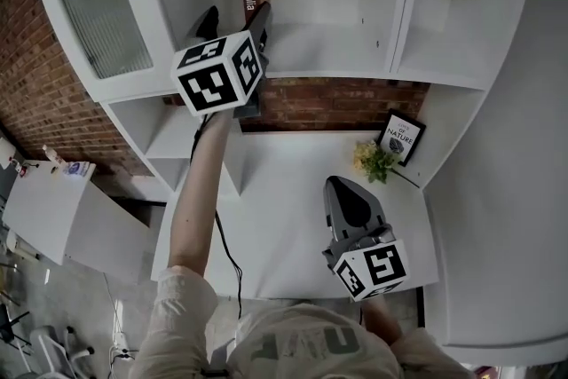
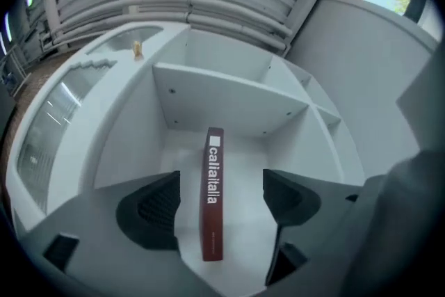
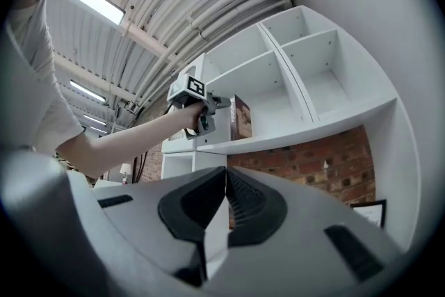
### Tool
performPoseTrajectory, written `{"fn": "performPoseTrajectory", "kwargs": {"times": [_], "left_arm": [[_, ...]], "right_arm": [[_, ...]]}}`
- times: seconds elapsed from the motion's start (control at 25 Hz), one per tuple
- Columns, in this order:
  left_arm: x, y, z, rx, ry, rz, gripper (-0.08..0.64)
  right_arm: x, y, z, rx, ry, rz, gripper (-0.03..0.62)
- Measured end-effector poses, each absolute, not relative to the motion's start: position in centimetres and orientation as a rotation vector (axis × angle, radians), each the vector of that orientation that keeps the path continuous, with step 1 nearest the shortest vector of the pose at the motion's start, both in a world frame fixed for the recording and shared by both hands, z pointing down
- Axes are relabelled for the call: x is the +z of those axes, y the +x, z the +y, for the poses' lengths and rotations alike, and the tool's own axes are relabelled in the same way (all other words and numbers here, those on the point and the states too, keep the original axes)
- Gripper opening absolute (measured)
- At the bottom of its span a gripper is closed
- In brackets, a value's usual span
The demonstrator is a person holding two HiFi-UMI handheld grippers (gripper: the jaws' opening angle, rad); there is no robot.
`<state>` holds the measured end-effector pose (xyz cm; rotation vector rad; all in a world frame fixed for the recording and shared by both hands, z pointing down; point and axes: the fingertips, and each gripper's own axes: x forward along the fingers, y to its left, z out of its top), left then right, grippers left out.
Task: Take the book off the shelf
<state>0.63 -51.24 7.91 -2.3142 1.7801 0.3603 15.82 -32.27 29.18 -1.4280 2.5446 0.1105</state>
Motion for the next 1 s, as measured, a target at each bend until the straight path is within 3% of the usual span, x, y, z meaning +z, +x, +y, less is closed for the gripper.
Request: {"fn": "performPoseTrajectory", "kwargs": {"times": [0.2,1.0], "left_arm": [[8.7,-0.2,-57.7,0.048,-2.295,1.916,0.36],[13.4,0.0,-66.5,-0.159,-2.425,2.075,0.357]], "right_arm": [[27.6,16.2,-32.0,0.178,-1.436,2.505,0.015],[28.2,16.8,-32.6,0.194,-1.511,2.473,0.015]]}}
